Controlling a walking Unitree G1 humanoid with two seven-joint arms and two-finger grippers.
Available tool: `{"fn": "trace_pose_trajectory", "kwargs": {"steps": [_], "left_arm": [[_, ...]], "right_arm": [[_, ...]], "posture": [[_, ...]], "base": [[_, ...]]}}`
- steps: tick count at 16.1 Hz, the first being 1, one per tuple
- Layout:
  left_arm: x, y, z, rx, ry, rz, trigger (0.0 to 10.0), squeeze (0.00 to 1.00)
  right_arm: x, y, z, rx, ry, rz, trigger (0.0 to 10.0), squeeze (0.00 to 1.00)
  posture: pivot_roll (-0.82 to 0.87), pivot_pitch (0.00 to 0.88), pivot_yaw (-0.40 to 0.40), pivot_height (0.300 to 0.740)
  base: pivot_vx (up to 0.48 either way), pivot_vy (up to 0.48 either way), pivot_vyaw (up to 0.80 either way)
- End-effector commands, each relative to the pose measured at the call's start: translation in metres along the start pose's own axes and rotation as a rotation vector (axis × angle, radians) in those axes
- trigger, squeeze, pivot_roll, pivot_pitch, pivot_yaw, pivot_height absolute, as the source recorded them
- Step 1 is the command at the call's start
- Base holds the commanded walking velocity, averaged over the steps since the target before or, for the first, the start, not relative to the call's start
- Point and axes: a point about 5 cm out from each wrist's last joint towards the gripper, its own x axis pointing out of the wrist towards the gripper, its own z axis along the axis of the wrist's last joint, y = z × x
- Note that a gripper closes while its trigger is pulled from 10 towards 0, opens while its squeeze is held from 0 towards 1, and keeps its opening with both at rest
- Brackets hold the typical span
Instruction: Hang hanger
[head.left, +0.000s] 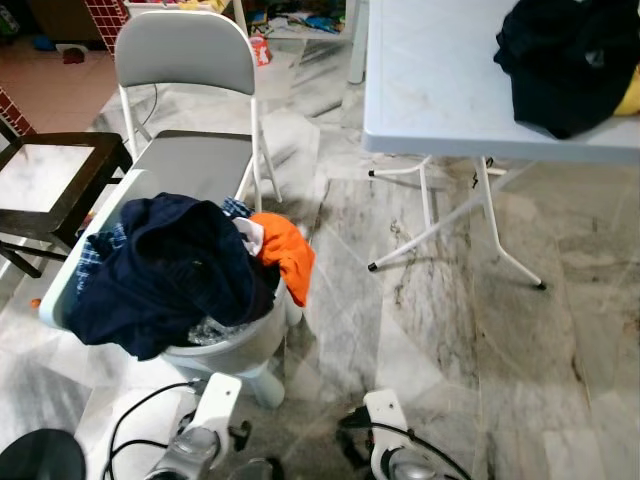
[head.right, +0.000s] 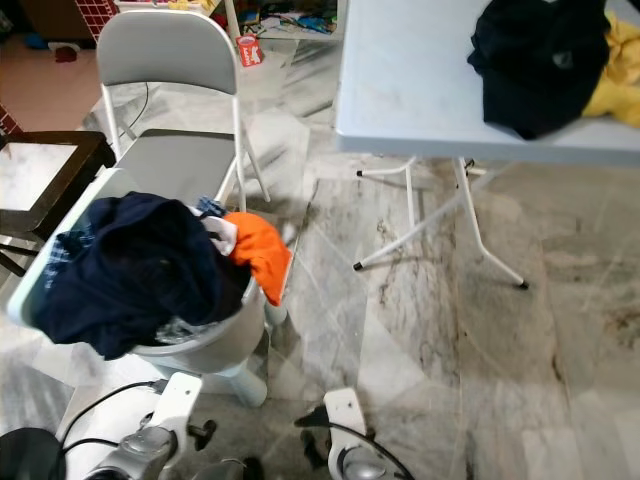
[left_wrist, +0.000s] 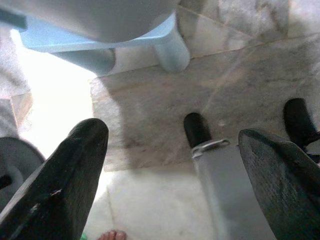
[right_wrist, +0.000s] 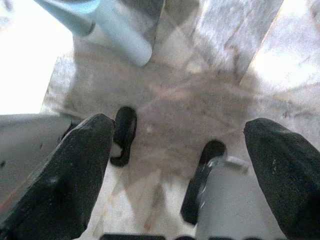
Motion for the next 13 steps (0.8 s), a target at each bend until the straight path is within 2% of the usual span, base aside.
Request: {"fn": "trace_pose_trajectory", "kwargs": {"steps": [1, 2, 5, 6, 7, 10, 11, 12, 13], "left_arm": [[-0.002, -0.002, -0.013, -0.004, 0.014, 0.006, 10.0, 0.00], [-0.002, -0.002, -0.011, -0.013, -0.022, 0.019, 10.0, 0.00], [-0.004, 0.001, -0.003, 0.022, -0.125, 0.082, 10.0, 0.00], [-0.005, 0.002, -0.001, 0.005, -0.163, 0.117, 10.0, 0.00], [-0.006, 0.003, 0.000, 0.008, -0.182, 0.140, 10.0, 0.00], [-0.009, 0.007, 0.004, 0.037, -0.259, 0.220, 10.0, 0.00], [-0.010, 0.015, 0.016, 0.006, -0.331, 0.239, 10.0, 0.00], [-0.015, 0.035, 0.045, -0.014, -0.477, 0.265, 10.0, 0.00], [-0.035, 0.067, 0.097, -0.016, -0.713, 0.291, 10.0, 0.00]], "right_arm": [[-0.003, 0.002, -0.012, -0.005, 0.019, -0.002, 10.0, 0.00], [-0.003, 0.002, -0.010, -0.028, 0.001, 0.001, 10.0, 0.00], [-0.004, 0.002, -0.010, -0.020, -0.039, 0.000, 10.0, 0.00], [-0.013, -0.045, 0.006, -0.007, -0.160, -0.019, 10.0, 0.00], [-0.017, -0.059, 0.014, -0.016, -0.216, -0.022, 10.0, 0.00], [-0.020, -0.058, 0.040, -0.001, -0.381, -0.004, 10.0, 0.00], [-0.021, -0.057, 0.057, -0.001, -0.457, 0.002, 10.0, 0.00], [-0.022, -0.057, 0.061, -0.003, -0.479, 0.007, 10.0, 0.00], [-0.023, -0.055, 0.073, 0.016, -0.528, 0.014, 10.0, 0.00]], "posture": [[-0.06, 0.177, 0.013, 0.740], [-0.06, 0.180, 0.011, 0.740], [-0.04, 0.196, 0.002, 0.740], [-0.04, 0.200, 0.000, 0.740], [-0.04, 0.204, -0.001, 0.740], [-0.04, 0.214, 0.002, 0.740], [-0.05, 0.218, 0.011, 0.740], [-0.05, 0.218, 0.011, 0.740], [-0.05, 0.218, 0.015, 0.740]], "base": [[0.000, 0.000, 0.00], [0.000, 0.000, 0.00], [0.000, 0.000, 0.00], [0.000, 0.000, 0.00], [0.000, 0.000, 0.00], [0.000, 0.000, 0.00], [0.000, 0.000, 0.00], [0.000, 0.000, 0.00], [0.000, 0.000, 0.00]]}}
